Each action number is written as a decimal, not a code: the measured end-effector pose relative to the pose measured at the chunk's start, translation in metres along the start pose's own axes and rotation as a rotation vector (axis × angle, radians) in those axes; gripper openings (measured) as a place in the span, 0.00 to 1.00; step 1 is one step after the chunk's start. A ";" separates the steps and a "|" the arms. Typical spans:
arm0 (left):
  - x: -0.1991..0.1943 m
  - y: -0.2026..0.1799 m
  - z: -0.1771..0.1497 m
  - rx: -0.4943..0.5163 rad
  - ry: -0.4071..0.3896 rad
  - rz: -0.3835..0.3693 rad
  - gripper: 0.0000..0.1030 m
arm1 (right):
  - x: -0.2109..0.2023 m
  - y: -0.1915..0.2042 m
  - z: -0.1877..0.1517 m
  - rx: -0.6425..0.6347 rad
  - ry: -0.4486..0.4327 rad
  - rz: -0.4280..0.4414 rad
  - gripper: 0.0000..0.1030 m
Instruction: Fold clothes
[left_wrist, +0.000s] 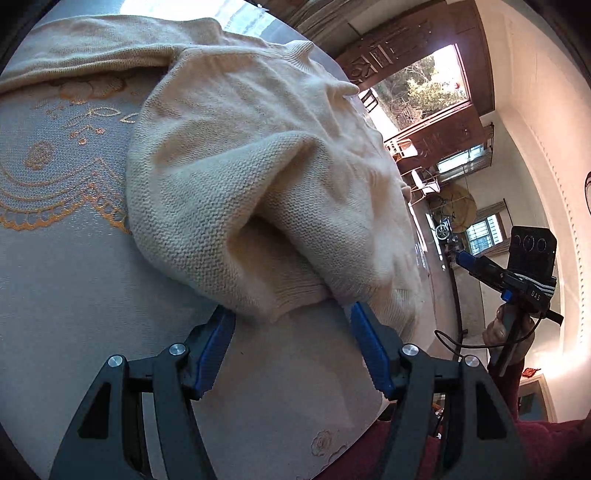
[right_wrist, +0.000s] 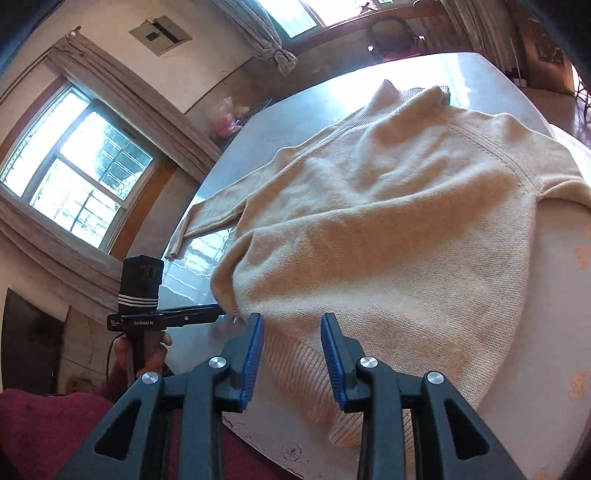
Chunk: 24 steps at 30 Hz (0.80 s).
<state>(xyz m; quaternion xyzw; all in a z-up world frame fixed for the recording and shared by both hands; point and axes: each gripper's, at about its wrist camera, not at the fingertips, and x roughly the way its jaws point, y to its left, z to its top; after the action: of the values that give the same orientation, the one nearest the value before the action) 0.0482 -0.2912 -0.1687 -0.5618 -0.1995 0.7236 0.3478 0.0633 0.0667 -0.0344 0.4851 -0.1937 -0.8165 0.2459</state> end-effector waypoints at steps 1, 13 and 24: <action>0.002 -0.002 0.000 -0.004 -0.009 0.002 0.66 | -0.006 -0.003 0.000 0.005 -0.016 -0.008 0.32; 0.022 0.015 0.004 -0.175 -0.109 -0.016 0.04 | -0.036 -0.023 -0.010 0.023 -0.076 -0.085 0.32; -0.066 -0.039 0.006 0.043 -0.233 0.116 0.01 | -0.027 -0.026 -0.012 -0.035 -0.007 -0.205 0.29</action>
<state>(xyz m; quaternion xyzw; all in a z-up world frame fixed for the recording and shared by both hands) 0.0615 -0.3121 -0.0953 -0.4772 -0.1901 0.8069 0.2917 0.0794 0.1026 -0.0354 0.4949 -0.1296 -0.8424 0.1691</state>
